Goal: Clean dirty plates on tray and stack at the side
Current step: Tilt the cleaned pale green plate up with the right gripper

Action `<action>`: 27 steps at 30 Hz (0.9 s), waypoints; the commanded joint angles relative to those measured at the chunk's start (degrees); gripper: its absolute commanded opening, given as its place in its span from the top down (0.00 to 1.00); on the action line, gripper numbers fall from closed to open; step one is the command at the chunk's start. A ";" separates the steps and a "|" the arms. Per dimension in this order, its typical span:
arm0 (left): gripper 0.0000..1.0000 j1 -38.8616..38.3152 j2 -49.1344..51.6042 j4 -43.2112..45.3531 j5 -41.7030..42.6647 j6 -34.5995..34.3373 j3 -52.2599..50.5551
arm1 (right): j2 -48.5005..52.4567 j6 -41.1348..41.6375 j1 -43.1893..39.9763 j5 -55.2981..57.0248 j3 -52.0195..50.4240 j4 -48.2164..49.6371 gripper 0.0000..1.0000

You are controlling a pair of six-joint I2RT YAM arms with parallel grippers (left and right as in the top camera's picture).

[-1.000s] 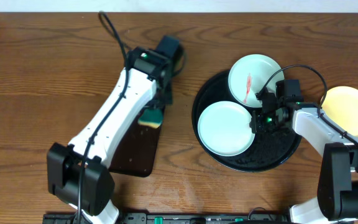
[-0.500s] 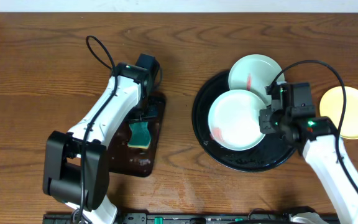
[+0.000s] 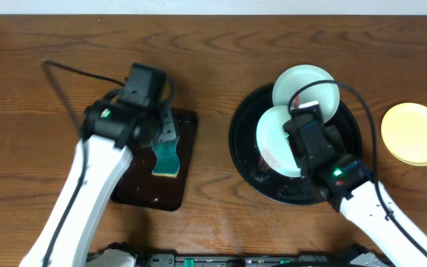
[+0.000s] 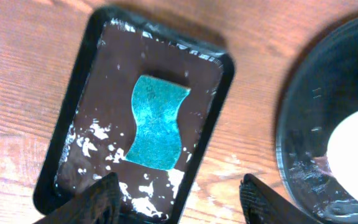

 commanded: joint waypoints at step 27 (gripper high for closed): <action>0.18 0.28 -8.68 -0.66 0.26 0.35 0.28 | -7.63 -18.27 17.03 19.45 1.18 6.01 0.99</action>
